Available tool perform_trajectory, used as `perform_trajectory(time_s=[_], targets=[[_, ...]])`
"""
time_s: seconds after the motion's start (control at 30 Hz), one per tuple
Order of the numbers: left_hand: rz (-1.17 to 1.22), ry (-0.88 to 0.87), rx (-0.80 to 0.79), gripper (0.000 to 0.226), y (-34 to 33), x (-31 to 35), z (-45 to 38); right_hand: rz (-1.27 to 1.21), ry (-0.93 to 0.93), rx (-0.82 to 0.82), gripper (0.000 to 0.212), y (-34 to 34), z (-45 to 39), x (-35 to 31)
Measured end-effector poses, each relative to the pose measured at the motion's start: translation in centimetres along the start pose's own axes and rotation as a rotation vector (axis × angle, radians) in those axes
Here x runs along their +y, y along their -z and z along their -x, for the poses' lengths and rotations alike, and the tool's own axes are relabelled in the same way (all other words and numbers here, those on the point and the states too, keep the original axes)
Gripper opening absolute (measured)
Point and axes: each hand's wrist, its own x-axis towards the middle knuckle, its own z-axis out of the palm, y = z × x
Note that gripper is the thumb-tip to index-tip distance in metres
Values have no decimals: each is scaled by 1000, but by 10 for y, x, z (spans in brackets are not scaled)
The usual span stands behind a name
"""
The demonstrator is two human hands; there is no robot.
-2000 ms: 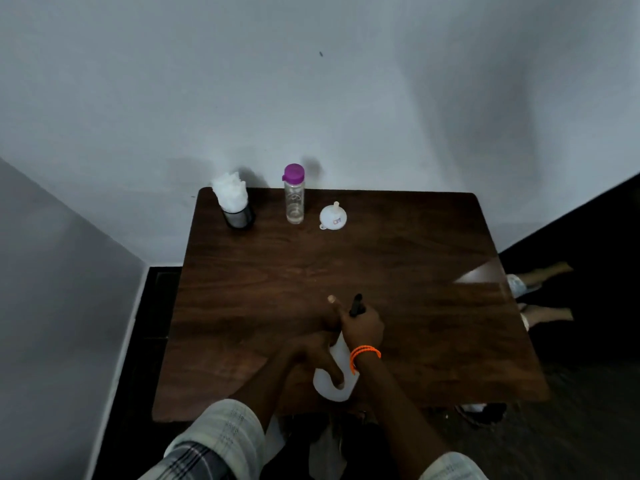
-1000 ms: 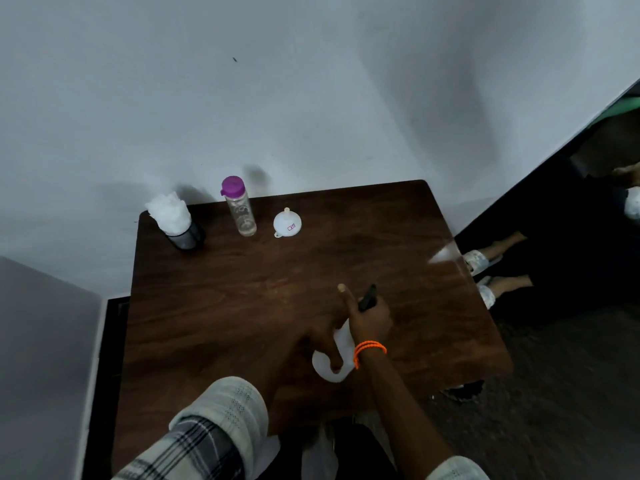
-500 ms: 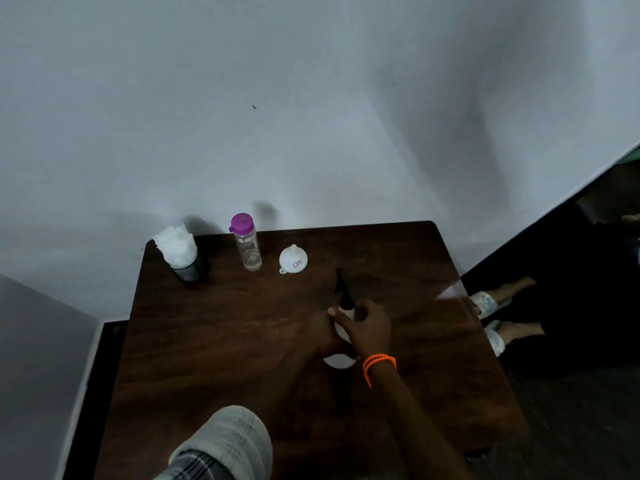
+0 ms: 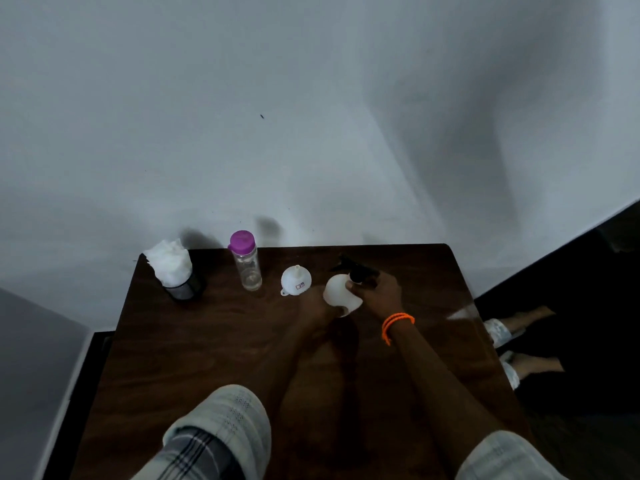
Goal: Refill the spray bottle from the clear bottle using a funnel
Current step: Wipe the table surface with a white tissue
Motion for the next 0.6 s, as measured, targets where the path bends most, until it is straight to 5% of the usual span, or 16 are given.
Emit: perform_trajectory(time_s=[0.17, 0.6], targets=[[69, 4, -13, 50, 4, 9, -17, -23, -18, 29, 37, -7, -41, -1], [192, -34, -52, 68, -10, -8, -69, -124, -37, -22, 36, -16, -81, 1]])
